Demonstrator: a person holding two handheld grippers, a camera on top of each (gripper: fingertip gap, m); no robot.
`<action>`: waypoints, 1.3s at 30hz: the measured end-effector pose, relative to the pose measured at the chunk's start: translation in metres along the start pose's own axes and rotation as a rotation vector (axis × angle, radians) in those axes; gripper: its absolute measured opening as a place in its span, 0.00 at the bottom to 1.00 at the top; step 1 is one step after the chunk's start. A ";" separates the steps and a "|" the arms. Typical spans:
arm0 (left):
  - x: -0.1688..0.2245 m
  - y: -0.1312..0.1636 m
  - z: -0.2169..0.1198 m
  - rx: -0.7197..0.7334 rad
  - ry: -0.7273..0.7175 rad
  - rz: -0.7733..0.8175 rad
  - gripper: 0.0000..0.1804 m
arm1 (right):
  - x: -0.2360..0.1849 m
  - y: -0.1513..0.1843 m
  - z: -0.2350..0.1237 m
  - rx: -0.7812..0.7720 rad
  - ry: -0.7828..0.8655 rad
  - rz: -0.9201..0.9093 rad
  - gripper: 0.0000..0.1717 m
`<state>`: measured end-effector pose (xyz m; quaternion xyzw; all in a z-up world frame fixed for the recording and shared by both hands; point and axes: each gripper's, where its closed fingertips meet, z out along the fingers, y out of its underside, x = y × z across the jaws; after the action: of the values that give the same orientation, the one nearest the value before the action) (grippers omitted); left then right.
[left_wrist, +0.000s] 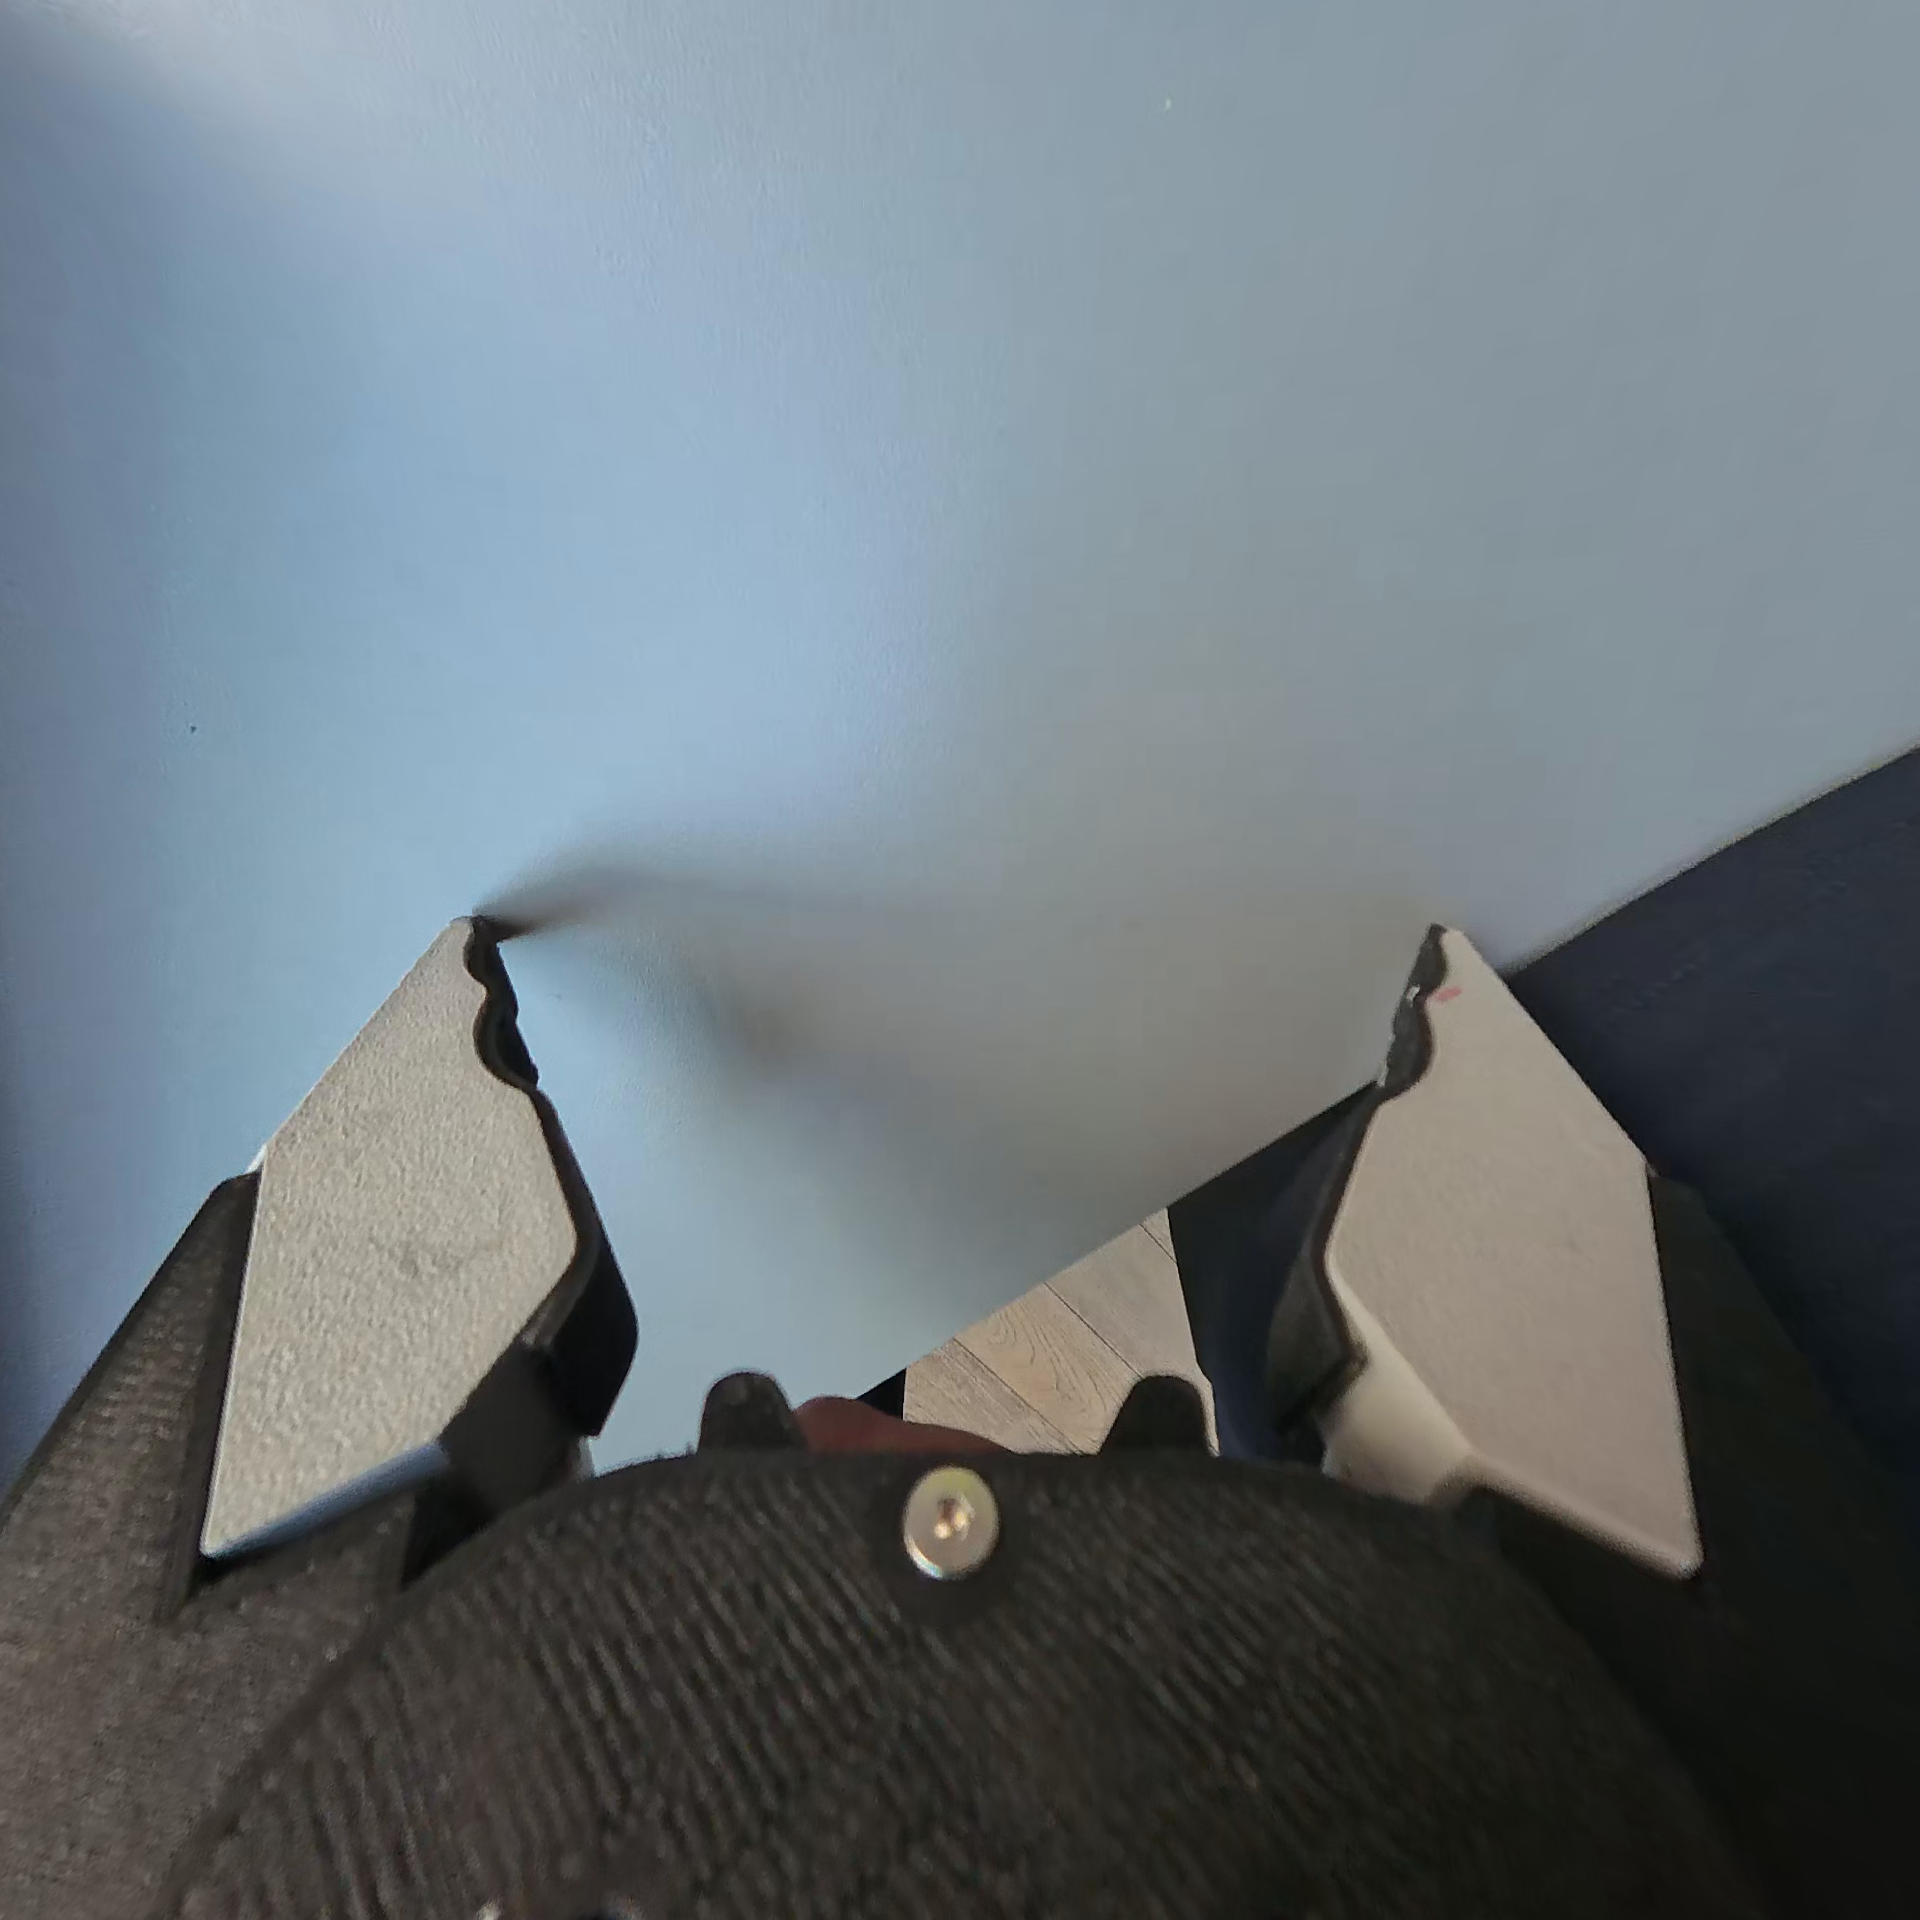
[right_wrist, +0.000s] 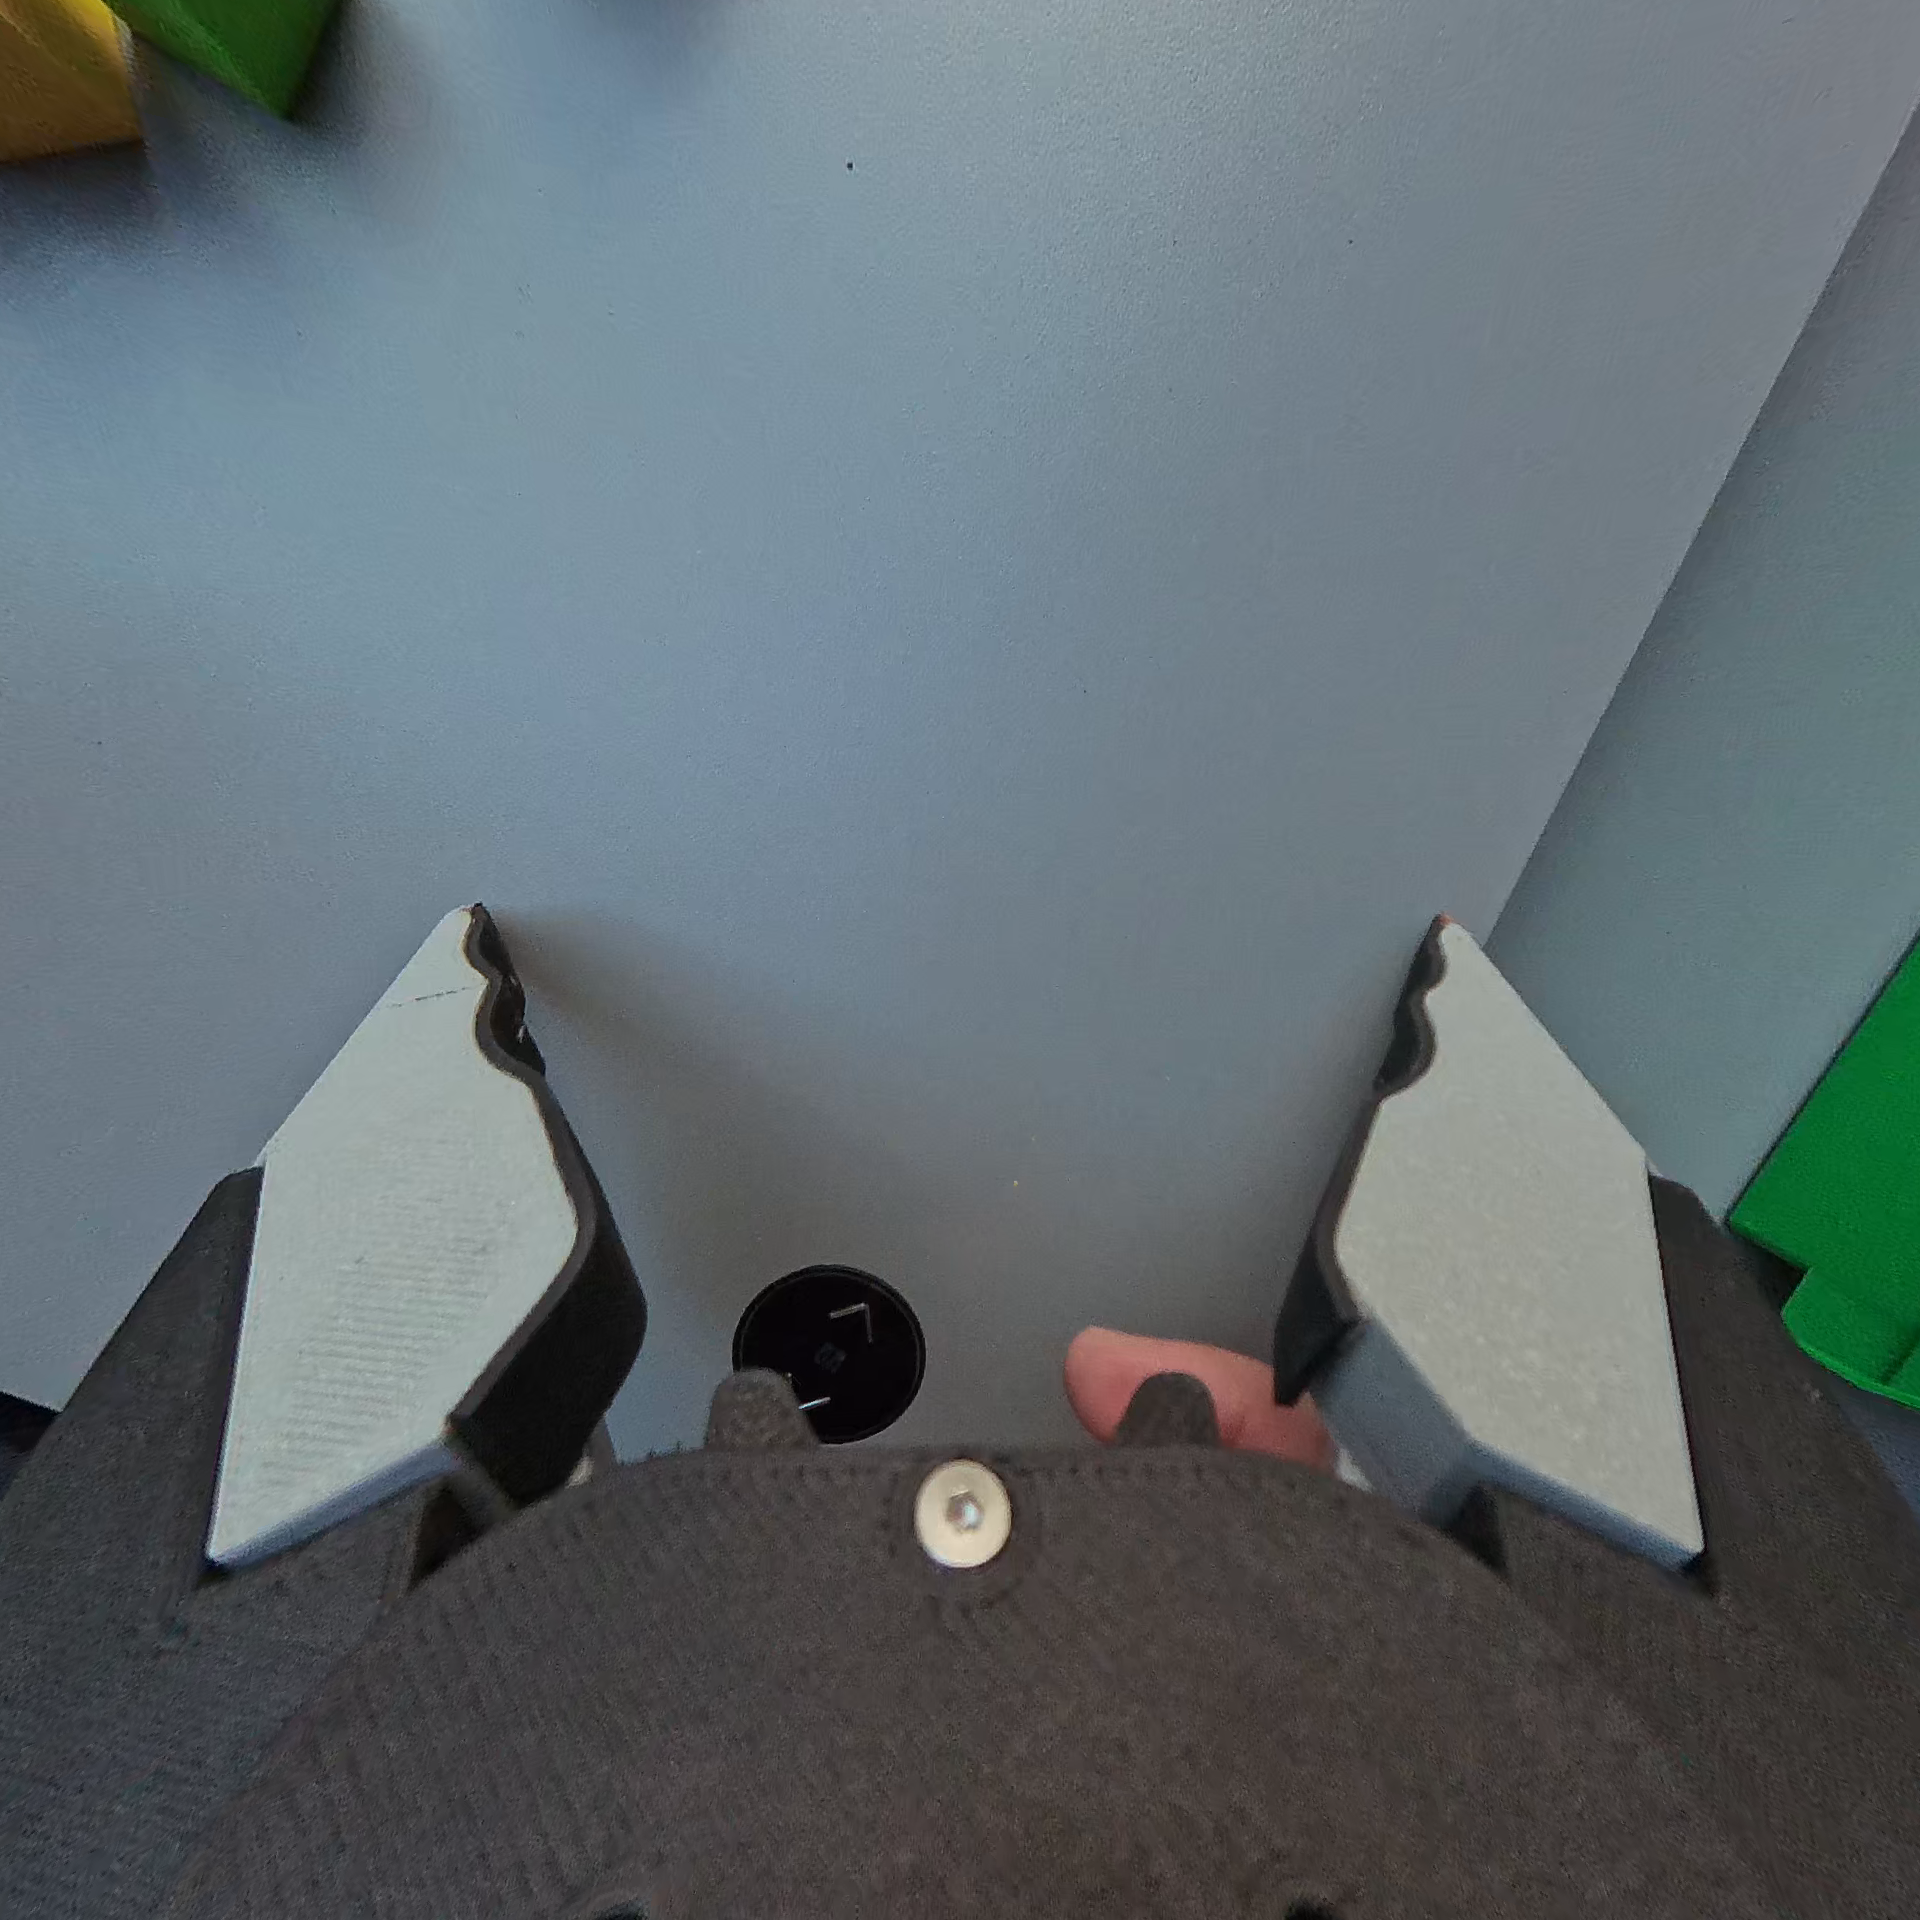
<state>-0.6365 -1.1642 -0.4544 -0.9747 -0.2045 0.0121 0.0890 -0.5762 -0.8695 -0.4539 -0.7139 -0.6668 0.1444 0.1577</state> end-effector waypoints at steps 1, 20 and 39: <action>0.000 0.000 0.000 0.001 0.000 0.000 0.89 | 0.000 0.000 0.000 0.000 0.000 0.000 0.92; 0.000 0.000 0.000 0.025 0.000 -0.001 0.89 | -0.075 -0.079 -0.028 0.063 -0.210 -0.252 0.54; 0.000 -0.001 0.000 0.042 0.000 -0.001 0.89 | -0.140 -0.116 0.022 -0.075 -0.252 -0.493 0.19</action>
<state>-0.6368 -1.1639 -0.4541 -0.9726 -0.2047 0.0162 0.1095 -0.7004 -1.0015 -0.4262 -0.5120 -0.8395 0.1647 0.0774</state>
